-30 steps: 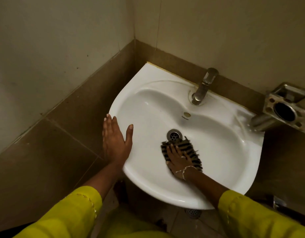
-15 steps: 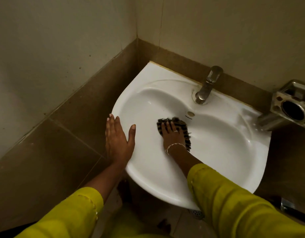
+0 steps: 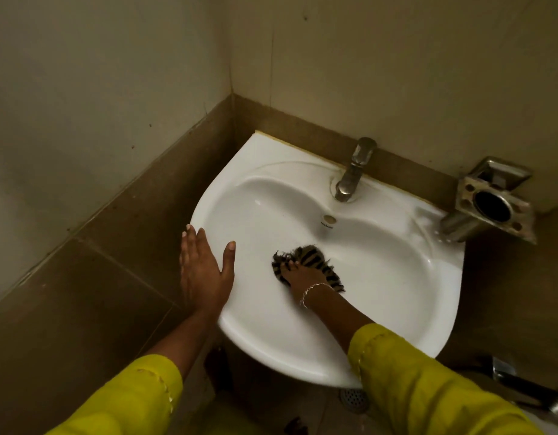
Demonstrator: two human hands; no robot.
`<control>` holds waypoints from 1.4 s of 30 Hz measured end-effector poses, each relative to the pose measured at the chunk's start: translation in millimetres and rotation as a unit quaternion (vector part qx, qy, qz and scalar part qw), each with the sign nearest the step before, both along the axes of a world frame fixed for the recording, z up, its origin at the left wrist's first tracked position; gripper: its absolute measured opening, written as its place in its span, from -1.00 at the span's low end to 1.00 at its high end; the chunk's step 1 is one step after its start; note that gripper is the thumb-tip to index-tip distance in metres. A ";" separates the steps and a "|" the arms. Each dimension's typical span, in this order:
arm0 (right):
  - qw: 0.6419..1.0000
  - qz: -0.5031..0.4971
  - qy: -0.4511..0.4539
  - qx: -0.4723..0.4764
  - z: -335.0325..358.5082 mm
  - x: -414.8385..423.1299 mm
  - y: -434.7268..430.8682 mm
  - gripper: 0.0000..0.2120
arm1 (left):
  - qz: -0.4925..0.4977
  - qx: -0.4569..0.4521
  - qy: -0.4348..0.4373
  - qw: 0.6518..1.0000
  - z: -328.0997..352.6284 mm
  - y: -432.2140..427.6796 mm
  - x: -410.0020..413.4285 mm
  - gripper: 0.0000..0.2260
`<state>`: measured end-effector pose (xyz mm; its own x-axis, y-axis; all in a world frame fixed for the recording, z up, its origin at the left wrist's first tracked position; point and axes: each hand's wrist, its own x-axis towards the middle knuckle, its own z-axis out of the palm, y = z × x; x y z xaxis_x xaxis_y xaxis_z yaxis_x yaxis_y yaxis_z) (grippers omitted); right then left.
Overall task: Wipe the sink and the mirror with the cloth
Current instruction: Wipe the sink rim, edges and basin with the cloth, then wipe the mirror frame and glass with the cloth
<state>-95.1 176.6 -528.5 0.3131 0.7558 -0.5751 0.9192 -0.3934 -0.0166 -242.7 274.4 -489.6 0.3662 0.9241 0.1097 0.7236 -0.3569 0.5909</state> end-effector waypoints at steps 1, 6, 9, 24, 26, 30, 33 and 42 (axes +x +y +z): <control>1.000 0.004 0.012 -0.005 3.9 -0.4 -0.9 -0.50 | -0.001 0.000 0.001 1.000 0.6 -0.2 0.0 -0.32; 0.983 -0.078 0.152 0.062 22.0 -11.1 -4.9 -0.61 | 0.000 0.005 0.002 1.000 3.2 -2.9 -0.7 -0.30; 0.960 -0.106 0.231 0.117 35.3 -26.9 -3.4 -0.61 | 0.004 0.007 -0.010 1.000 4.8 -3.8 -1.9 -0.23; 0.263 -0.504 0.771 0.288 88.4 -41.3 -17.6 -0.51 | -0.096 0.009 -0.139 0.986 53.1 -19.7 1.1 -0.06; 0.265 -0.495 0.765 0.315 97.8 -41.5 -17.4 -0.53 | -0.144 0.044 -0.147 0.978 61.7 -18.1 8.0 -0.12; 0.255 -0.466 0.757 0.381 118.4 -35.8 -17.3 -0.56 | -0.229 0.118 -0.138 0.956 90.1 -13.8 23.6 -0.26; 0.203 -0.420 0.768 0.440 139.3 -29.5 -17.5 -0.60 | -0.279 0.197 -0.131 0.931 119.1 -8.8 36.6 -0.33; 0.173 -0.282 0.764 0.555 270.7 -0.4 -35.2 -0.07 | -0.351 0.390 -0.186 0.831 262.3 1.3 89.8 -0.35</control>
